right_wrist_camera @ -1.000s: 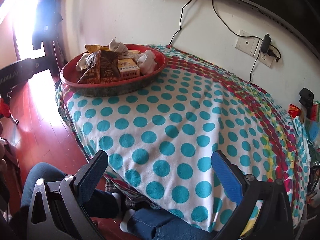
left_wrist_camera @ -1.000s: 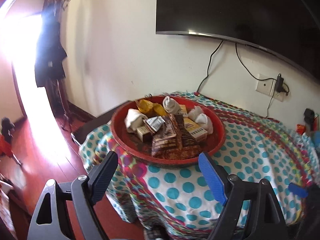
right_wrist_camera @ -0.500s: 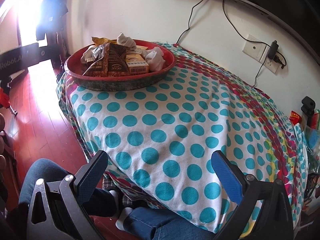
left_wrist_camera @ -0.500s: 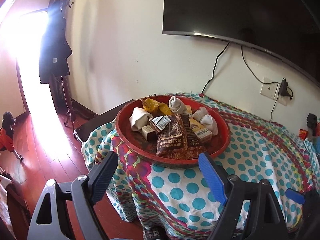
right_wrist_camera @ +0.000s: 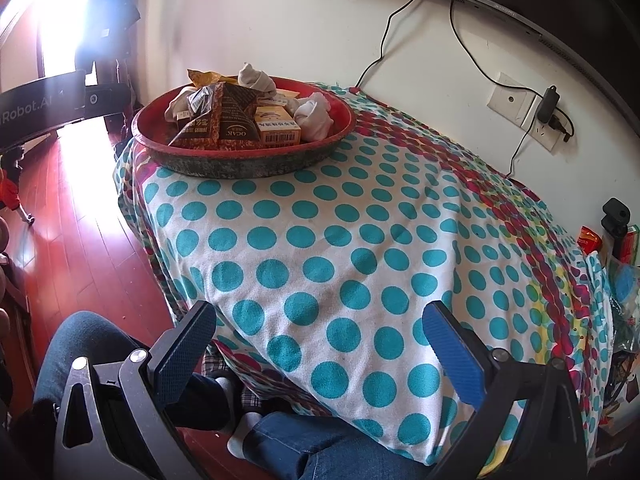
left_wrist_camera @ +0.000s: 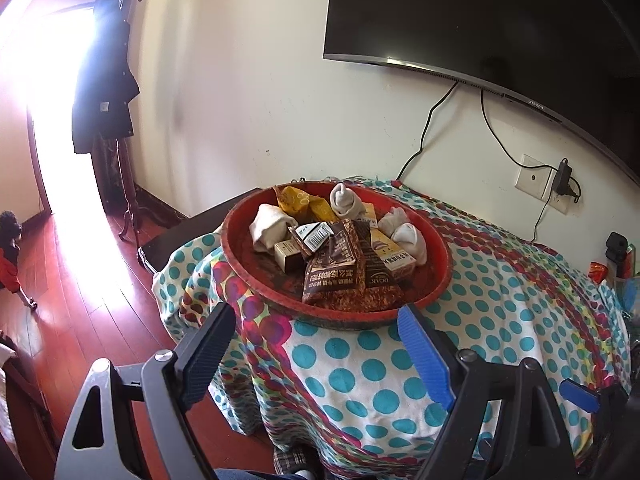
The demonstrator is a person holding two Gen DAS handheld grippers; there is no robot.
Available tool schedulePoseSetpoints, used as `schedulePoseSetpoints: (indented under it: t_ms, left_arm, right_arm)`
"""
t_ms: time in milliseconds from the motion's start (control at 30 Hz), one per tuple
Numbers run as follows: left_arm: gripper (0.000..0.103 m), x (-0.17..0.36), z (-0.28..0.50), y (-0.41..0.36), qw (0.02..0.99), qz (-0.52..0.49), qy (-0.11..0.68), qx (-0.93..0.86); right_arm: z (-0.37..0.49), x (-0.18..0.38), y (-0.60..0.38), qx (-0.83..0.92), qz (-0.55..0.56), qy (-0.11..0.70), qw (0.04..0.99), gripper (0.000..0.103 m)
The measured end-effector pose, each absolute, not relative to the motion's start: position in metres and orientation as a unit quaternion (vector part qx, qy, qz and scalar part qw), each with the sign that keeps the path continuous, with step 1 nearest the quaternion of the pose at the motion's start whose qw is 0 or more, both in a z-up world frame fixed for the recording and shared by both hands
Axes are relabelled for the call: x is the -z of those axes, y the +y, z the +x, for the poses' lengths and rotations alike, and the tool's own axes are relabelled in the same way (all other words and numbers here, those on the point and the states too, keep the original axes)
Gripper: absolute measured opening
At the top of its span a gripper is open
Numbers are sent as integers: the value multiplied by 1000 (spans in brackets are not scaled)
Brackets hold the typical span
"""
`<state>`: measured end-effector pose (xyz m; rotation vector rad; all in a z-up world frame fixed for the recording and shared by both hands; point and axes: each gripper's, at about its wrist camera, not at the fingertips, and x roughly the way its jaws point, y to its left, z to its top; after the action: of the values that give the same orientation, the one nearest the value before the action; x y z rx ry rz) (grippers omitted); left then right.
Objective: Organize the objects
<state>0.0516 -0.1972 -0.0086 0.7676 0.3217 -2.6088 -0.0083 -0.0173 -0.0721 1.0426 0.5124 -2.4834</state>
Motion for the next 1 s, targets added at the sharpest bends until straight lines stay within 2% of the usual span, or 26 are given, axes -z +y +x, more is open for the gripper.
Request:
schedulePoseSetpoints:
  t_ms: [1000]
  left_arm:
    - [86,12,49,-197,192,282,120,932]
  right_arm:
    - [-8,81,-19,883,380,192,198,103]
